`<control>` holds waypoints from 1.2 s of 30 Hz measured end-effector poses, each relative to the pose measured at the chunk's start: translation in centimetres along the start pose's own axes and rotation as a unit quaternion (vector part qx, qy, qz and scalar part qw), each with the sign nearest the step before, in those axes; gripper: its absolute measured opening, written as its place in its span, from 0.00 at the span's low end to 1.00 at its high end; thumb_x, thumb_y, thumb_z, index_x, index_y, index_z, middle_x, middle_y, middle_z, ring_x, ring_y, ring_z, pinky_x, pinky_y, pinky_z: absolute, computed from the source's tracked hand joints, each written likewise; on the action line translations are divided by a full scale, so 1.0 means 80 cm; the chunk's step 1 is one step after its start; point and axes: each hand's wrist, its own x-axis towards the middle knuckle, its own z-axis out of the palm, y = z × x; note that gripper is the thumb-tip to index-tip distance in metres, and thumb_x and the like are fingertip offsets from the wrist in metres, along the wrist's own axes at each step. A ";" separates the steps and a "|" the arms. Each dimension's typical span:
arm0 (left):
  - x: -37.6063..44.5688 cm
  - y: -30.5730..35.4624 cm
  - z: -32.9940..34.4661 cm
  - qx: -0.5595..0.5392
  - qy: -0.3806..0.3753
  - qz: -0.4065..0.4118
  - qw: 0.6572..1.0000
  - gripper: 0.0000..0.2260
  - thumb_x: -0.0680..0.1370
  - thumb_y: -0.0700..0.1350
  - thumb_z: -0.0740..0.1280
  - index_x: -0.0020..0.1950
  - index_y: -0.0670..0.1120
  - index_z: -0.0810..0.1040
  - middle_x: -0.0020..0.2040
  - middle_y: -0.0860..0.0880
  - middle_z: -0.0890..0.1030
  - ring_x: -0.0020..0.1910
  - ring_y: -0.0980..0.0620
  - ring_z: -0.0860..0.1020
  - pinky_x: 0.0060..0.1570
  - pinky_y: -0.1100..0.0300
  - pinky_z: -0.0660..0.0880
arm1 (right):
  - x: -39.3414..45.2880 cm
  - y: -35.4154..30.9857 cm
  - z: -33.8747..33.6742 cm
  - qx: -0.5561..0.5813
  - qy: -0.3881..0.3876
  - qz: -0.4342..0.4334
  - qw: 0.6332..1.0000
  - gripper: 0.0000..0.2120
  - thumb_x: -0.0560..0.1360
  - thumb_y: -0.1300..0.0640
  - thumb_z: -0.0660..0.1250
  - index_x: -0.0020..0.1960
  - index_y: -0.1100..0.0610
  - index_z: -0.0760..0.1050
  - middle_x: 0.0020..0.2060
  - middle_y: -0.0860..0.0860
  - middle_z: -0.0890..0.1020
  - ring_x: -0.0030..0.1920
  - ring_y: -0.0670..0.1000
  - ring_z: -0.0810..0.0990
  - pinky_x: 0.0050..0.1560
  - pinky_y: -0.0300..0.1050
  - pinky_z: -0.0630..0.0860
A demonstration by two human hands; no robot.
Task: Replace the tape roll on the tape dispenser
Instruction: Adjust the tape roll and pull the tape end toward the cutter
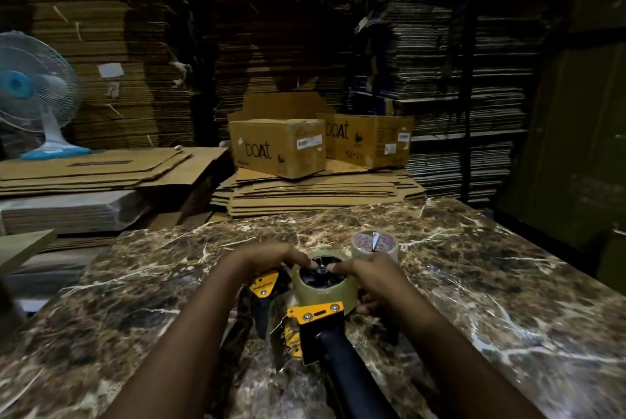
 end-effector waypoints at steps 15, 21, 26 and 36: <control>0.004 -0.001 -0.001 -0.021 -0.068 -0.052 0.996 0.26 0.62 0.57 0.76 0.56 0.46 0.82 0.49 0.41 0.80 0.37 0.47 0.78 0.41 0.56 0.72 | -0.007 -0.013 0.004 0.021 0.011 0.020 1.000 0.17 0.65 0.53 0.78 0.48 0.61 0.81 0.43 0.58 0.84 0.42 0.60 0.84 0.34 0.48 0.81; -0.002 0.002 0.002 -0.030 -0.062 -0.053 0.996 0.13 0.71 0.53 0.72 0.50 0.46 0.82 0.41 0.45 0.82 0.33 0.49 0.78 0.39 0.58 0.72 | -0.007 -0.019 0.008 0.018 0.026 0.034 0.999 0.24 0.58 0.52 0.78 0.50 0.63 0.79 0.44 0.60 0.84 0.42 0.62 0.84 0.34 0.53 0.83; -0.007 0.010 0.005 -0.027 -0.039 -0.049 0.998 0.08 0.73 0.50 0.71 0.48 0.47 0.81 0.33 0.49 0.80 0.26 0.53 0.76 0.31 0.64 0.71 | -0.010 -0.023 0.005 0.000 0.055 0.014 0.998 0.14 0.65 0.55 0.78 0.47 0.61 0.82 0.41 0.57 0.84 0.39 0.58 0.83 0.31 0.46 0.80; -0.009 0.024 0.009 -0.003 -0.024 -0.011 1.000 0.04 0.76 0.44 0.68 0.41 0.47 0.79 0.32 0.53 0.79 0.28 0.57 0.75 0.33 0.63 0.69 | -0.016 -0.031 0.007 -0.093 0.105 -0.025 0.990 0.13 0.62 0.50 0.80 0.42 0.55 0.84 0.38 0.51 0.85 0.38 0.51 0.82 0.37 0.44 0.80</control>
